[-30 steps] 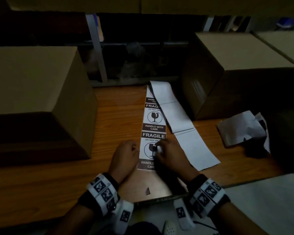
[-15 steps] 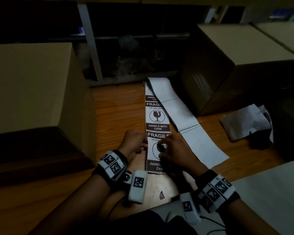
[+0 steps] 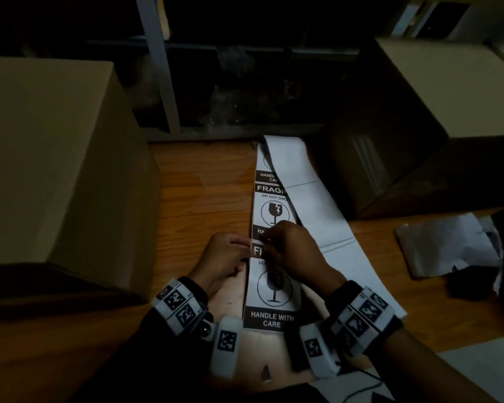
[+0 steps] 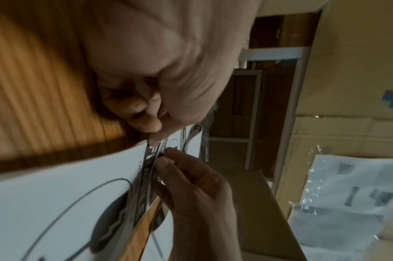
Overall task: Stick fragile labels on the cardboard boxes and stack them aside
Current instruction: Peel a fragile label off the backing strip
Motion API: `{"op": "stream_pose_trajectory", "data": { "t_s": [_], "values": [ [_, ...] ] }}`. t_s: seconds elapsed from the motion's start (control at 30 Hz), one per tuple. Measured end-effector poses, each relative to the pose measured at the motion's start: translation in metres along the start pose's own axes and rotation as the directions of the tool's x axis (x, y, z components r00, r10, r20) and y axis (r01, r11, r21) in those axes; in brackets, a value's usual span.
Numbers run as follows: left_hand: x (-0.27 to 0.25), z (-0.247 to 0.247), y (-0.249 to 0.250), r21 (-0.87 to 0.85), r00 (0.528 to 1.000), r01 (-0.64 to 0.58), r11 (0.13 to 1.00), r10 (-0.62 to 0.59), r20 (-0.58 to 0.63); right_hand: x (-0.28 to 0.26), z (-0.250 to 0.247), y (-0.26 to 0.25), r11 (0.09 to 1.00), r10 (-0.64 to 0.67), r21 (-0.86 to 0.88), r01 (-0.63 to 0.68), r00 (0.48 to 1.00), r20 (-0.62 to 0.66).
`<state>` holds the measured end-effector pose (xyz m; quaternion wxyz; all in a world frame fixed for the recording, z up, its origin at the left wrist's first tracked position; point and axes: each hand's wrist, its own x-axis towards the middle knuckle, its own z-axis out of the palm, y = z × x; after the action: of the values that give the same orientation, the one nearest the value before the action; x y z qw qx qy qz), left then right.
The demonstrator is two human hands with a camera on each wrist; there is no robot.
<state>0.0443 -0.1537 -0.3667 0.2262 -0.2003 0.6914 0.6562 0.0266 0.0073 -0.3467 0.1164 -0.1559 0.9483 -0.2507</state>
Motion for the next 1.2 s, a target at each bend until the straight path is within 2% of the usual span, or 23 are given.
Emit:
{"op": "stream_pose_trajectory", "data": {
  "t_s": [0.27, 0.5, 0.67, 0.83, 1.03, 1.2],
  "values": [
    [0.014, -0.001, 0.006, -0.07, 0.992, 0.109, 0.992, -0.114, -0.062, 0.014, 0.012, 0.015, 0.99, -0.116, 0.079, 0.112, 0.992, 0.044],
    [0.027, -0.001, 0.019, -0.03, 0.972, 0.222, 0.975, -0.223, -0.075, 0.021, 0.01, 0.024, 0.979, -0.172, 0.123, 0.164, 0.984, 0.054],
    [0.033, 0.002, 0.026, -0.113, 0.956, 0.286, 0.952, -0.291, -0.031, 0.023, 0.004, 0.024, 0.981, -0.118, 0.151, 0.117, 0.993, -0.006],
    [0.038, 0.001, 0.032, -0.077, 0.939, 0.343, 0.936, -0.342, 0.025, 0.023, 0.002, 0.024, 0.988, -0.099, 0.116, 0.098, 0.995, 0.004],
    [0.043, 0.003, 0.04, 0.043, 0.958, 0.285, 0.957, -0.287, 0.022, 0.026, -0.001, 0.024, 0.988, -0.137, 0.082, 0.134, 0.99, 0.033],
    [0.047, 0.008, 0.041, 0.08, 0.986, 0.169, 0.982, -0.167, -0.025, 0.021, -0.012, 0.024, 0.985, -0.17, 0.044, 0.168, 0.985, 0.033]
  ]
}}
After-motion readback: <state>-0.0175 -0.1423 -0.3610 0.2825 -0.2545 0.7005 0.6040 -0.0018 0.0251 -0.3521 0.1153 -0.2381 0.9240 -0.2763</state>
